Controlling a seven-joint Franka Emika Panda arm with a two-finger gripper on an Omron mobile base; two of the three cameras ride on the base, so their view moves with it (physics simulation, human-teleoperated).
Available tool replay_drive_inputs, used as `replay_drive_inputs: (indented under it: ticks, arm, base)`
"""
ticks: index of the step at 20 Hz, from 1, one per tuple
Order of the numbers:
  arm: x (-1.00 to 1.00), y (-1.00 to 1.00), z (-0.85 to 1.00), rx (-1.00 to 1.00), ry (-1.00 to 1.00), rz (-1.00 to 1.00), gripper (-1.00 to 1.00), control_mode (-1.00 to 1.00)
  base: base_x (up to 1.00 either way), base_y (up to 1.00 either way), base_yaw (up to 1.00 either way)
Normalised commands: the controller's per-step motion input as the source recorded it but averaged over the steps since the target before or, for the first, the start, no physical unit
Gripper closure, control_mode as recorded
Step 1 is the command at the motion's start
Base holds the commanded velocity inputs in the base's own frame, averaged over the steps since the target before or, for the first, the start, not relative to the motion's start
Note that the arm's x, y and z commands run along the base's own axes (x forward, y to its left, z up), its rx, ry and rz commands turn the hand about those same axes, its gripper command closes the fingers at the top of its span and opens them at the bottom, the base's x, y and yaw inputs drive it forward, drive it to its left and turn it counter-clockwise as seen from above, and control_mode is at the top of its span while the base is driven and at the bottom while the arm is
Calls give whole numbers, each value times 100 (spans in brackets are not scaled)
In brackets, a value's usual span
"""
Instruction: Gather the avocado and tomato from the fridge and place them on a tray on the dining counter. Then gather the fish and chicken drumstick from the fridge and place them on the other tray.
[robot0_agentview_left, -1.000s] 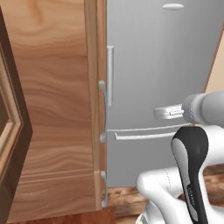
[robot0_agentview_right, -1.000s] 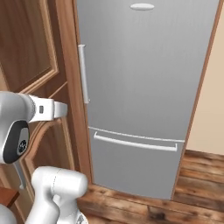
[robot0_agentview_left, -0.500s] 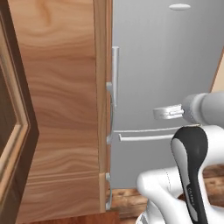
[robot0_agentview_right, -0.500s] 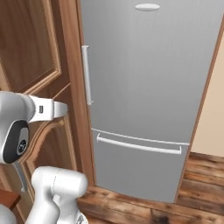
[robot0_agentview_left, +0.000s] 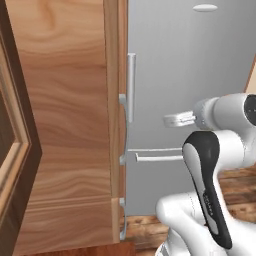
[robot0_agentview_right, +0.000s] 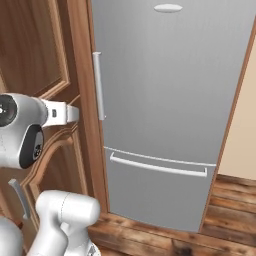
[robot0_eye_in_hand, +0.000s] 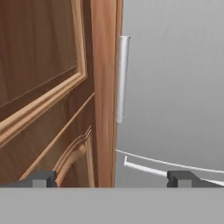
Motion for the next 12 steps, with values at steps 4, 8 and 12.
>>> replay_drive_inputs:
  ticks: [4,8,12]
  arm:
    - [89,27,0,0,0,0,-100,-100]
    - [88,0,0,0,0,0,-100,-100]
    - [82,0,0,0,0,0,-100,-100]
  base:
    - [0,0,0]
    - [0,0,0]
    - [0,0,0]
